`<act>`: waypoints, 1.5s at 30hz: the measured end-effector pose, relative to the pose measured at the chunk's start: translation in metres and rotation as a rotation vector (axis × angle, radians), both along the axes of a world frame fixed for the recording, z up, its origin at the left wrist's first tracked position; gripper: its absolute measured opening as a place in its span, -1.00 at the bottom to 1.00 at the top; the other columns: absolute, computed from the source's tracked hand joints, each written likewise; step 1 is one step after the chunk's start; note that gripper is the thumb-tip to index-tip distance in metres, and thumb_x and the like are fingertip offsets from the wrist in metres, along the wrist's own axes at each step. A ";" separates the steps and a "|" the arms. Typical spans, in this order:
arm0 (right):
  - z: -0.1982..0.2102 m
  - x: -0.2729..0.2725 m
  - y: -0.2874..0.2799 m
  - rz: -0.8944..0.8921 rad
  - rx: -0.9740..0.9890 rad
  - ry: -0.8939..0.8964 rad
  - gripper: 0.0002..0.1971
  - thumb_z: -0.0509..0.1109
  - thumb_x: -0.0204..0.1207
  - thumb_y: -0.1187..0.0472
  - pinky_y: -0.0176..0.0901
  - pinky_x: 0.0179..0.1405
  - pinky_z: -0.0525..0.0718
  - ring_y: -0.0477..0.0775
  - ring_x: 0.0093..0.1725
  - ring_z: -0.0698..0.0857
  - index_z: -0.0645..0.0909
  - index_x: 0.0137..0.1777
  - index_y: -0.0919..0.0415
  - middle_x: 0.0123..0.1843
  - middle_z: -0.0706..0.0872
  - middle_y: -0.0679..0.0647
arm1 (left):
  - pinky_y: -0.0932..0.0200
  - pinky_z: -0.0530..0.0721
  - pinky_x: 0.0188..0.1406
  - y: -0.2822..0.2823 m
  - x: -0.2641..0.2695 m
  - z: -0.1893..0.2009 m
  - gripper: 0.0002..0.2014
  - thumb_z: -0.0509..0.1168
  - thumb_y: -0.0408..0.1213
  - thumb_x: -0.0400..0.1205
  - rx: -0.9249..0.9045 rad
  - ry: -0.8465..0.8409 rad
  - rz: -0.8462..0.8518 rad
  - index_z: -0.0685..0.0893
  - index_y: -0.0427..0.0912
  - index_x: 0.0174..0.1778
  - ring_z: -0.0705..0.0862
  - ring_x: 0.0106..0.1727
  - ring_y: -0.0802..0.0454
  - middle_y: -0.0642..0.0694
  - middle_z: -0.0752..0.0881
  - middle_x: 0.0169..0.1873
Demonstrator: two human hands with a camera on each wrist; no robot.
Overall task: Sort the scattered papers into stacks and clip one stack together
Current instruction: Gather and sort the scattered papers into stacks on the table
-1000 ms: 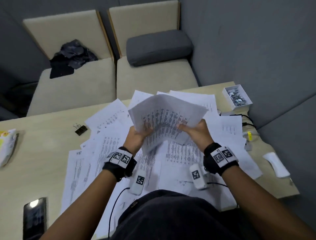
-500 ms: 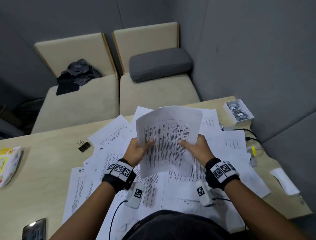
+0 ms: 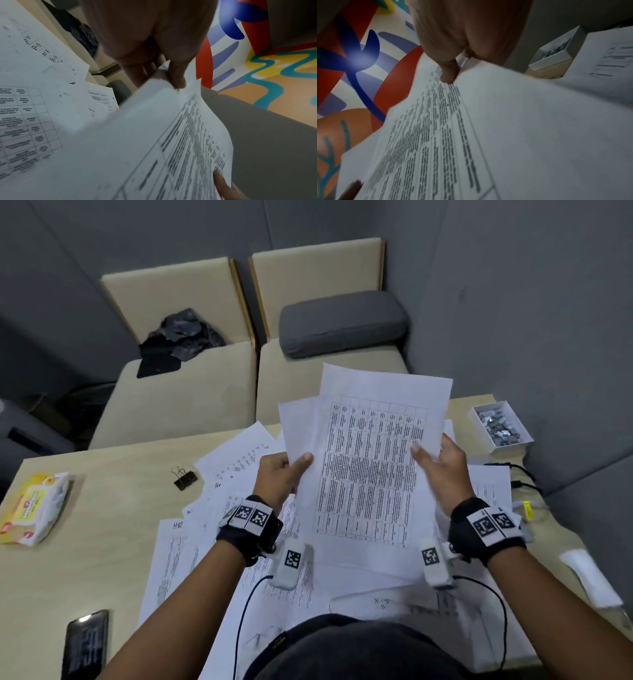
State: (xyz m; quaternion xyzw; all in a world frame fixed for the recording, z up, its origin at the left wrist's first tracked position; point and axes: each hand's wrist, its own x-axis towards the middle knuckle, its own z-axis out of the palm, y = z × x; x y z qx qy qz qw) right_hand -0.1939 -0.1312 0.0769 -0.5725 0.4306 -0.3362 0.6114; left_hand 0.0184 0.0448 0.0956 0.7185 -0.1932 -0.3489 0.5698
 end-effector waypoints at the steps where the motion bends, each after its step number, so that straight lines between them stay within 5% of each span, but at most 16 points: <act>1: -0.002 -0.003 -0.003 0.010 0.010 0.001 -0.63 0.55 0.45 -0.02 0.06 0.35 0.63 0.07 0.27 0.74 0.68 0.24 0.00 0.22 0.80 0.02 | 0.15 0.60 -0.48 0.000 0.000 -0.001 -0.76 0.42 -0.25 0.61 0.005 0.005 0.017 0.72 -0.34 -0.29 0.68 -0.37 -0.11 -0.28 0.74 -0.35; 5: -0.010 -0.022 -0.013 -0.030 0.054 -0.012 -0.76 0.43 0.60 0.32 0.08 0.41 0.58 0.05 0.26 0.73 0.70 0.17 0.01 0.18 0.79 -0.05 | 0.18 0.64 -0.48 0.002 0.004 -0.003 -0.75 0.47 -0.28 0.56 -0.007 0.031 0.115 0.74 -0.47 -0.18 0.71 -0.35 -0.09 -0.29 0.78 -0.31; 9: -0.015 -0.044 -0.018 -0.068 0.081 0.023 -0.64 0.40 0.63 0.35 -0.06 0.33 0.60 -0.16 0.19 0.74 0.61 0.41 0.20 0.19 0.78 -0.09 | 0.30 0.58 -0.60 0.004 0.010 -0.005 -0.77 0.54 -0.32 0.49 0.015 0.031 0.151 0.68 -0.31 -0.41 0.69 -0.55 0.10 0.00 0.74 -0.57; 11: -0.016 -0.051 -0.018 -0.065 0.098 0.053 -0.66 0.39 0.63 0.35 -0.22 0.17 0.65 -0.29 0.07 0.74 0.61 0.40 0.21 0.10 0.77 -0.18 | 0.37 0.52 -0.66 0.004 0.011 -0.006 -0.73 0.55 -0.34 0.48 0.020 0.024 0.149 0.63 -0.26 -0.46 0.65 -0.62 0.18 0.05 0.70 -0.65; 14: -0.019 -0.053 -0.013 -0.032 0.158 0.062 -0.75 0.41 0.62 0.35 -0.28 0.02 0.72 -0.22 -0.01 0.80 0.67 0.26 0.17 -0.02 0.85 -0.16 | 0.31 0.59 -0.61 0.002 0.008 -0.007 -0.78 0.57 -0.36 0.45 0.023 0.038 0.116 0.67 -0.29 -0.42 0.69 -0.58 0.13 0.01 0.74 -0.59; 18: -0.033 -0.039 0.003 0.042 0.270 0.075 -0.85 0.45 0.60 0.22 -0.04 0.25 0.63 0.03 0.22 0.74 0.70 0.15 0.11 0.20 0.80 0.06 | 0.07 0.77 -0.33 -0.004 -0.004 -0.012 -0.81 0.64 -0.37 0.33 0.010 0.058 0.076 0.78 -0.32 -0.26 0.80 -0.37 -0.06 -0.15 0.84 -0.38; 22: -0.046 -0.024 0.012 0.053 0.402 0.008 -0.81 0.47 0.59 0.13 0.23 0.61 0.30 0.09 0.48 0.55 0.67 0.16 0.11 0.27 0.74 0.01 | -0.22 0.80 -0.02 -0.009 -0.018 -0.009 -0.65 0.64 -0.42 0.32 -0.070 0.114 0.017 0.79 -0.40 0.00 0.82 -0.06 -0.27 -0.36 0.83 -0.09; 24: -0.050 -0.019 0.012 0.032 0.407 -0.005 -0.86 0.45 0.60 0.17 0.17 0.64 0.27 0.03 0.46 0.54 0.64 0.13 0.07 0.27 0.72 -0.01 | -0.09 0.82 -0.04 -0.011 -0.020 -0.008 -0.71 0.62 -0.43 0.36 -0.093 0.078 0.023 0.79 -0.34 -0.02 0.84 -0.06 -0.16 -0.26 0.85 -0.11; 26: -0.049 -0.018 0.011 -0.013 0.344 -0.007 -0.84 0.46 0.59 0.22 0.13 0.60 0.37 0.04 0.38 0.61 0.64 0.14 0.07 0.22 0.73 0.01 | 0.24 0.75 -0.30 -0.011 -0.021 -0.002 -0.90 0.57 -0.36 0.45 -0.074 0.014 0.038 0.77 -0.19 -0.21 0.79 -0.33 0.15 0.04 0.83 -0.38; 28: -0.045 -0.018 0.008 -0.045 0.294 -0.004 -0.75 0.48 0.57 0.26 0.09 0.56 0.44 0.08 0.34 0.65 0.59 0.21 0.12 0.22 0.73 0.03 | 0.49 0.45 -0.59 -0.012 -0.020 0.001 -0.68 0.43 -0.19 0.60 0.022 -0.078 0.062 0.58 -0.11 -0.46 0.50 -0.66 0.35 0.16 0.57 -0.72; 29: -0.042 -0.018 0.007 -0.056 0.288 -0.006 -0.70 0.49 0.56 0.28 0.06 0.54 0.46 0.09 0.35 0.65 0.56 0.25 0.14 0.25 0.72 0.05 | 0.51 0.36 -0.66 -0.012 -0.021 0.003 -0.60 0.34 -0.09 0.66 0.082 -0.125 0.071 0.51 -0.10 -0.49 0.42 -0.70 0.34 0.15 0.49 -0.74; 31: -0.037 -0.019 0.008 -0.037 0.294 -0.042 -0.68 0.57 0.48 0.25 -0.05 0.41 0.58 0.10 0.35 0.69 0.63 0.21 0.14 0.21 0.77 0.03 | 0.51 0.47 -0.56 -0.011 -0.017 0.001 -0.58 0.23 0.11 0.67 0.097 -0.074 0.036 0.62 -0.16 -0.31 0.57 -0.49 0.33 0.10 0.61 -0.51; 34: -0.031 -0.016 0.010 0.028 0.284 -0.021 -0.36 0.73 -0.01 -0.20 -0.24 0.15 0.70 -0.04 0.20 0.78 0.75 0.05 0.08 0.03 0.86 -0.08 | 0.18 0.76 -0.07 -0.005 -0.012 -0.012 -0.22 0.43 0.29 0.38 -0.060 0.185 -0.101 0.66 -0.34 0.25 0.78 0.05 -0.11 -0.19 0.80 0.01; 37: -0.024 -0.009 0.014 0.068 0.253 -0.015 -0.38 0.68 -0.01 -0.22 0.00 0.37 0.65 -0.08 0.14 0.78 0.76 0.04 0.07 0.03 0.86 -0.07 | -0.11 0.67 0.26 0.003 -0.017 -0.014 -0.21 0.63 -0.05 0.31 -0.037 0.224 -0.317 0.56 -0.29 0.42 0.72 0.28 -0.19 -0.26 0.74 0.25; 42: -0.004 0.000 0.015 0.237 0.142 0.091 -0.21 0.76 -0.07 -0.29 0.18 0.39 0.65 0.04 0.22 0.78 0.70 0.18 0.03 0.16 0.84 0.01 | -0.11 0.75 0.00 -0.011 -0.025 -0.001 -0.80 0.48 -0.44 0.52 0.005 0.052 -0.228 0.72 -0.33 0.05 0.79 -0.08 -0.20 -0.31 0.81 -0.09; 45: 0.024 0.008 0.015 0.254 0.097 0.033 -0.19 0.79 -0.06 -0.17 0.18 0.37 0.65 0.05 0.24 0.78 0.67 0.23 0.05 0.18 0.82 0.05 | -0.11 0.76 0.09 -0.017 -0.021 0.018 -0.81 0.45 -0.50 0.54 -0.065 -0.005 -0.137 0.73 -0.34 0.06 0.80 -0.05 -0.15 -0.22 0.81 -0.08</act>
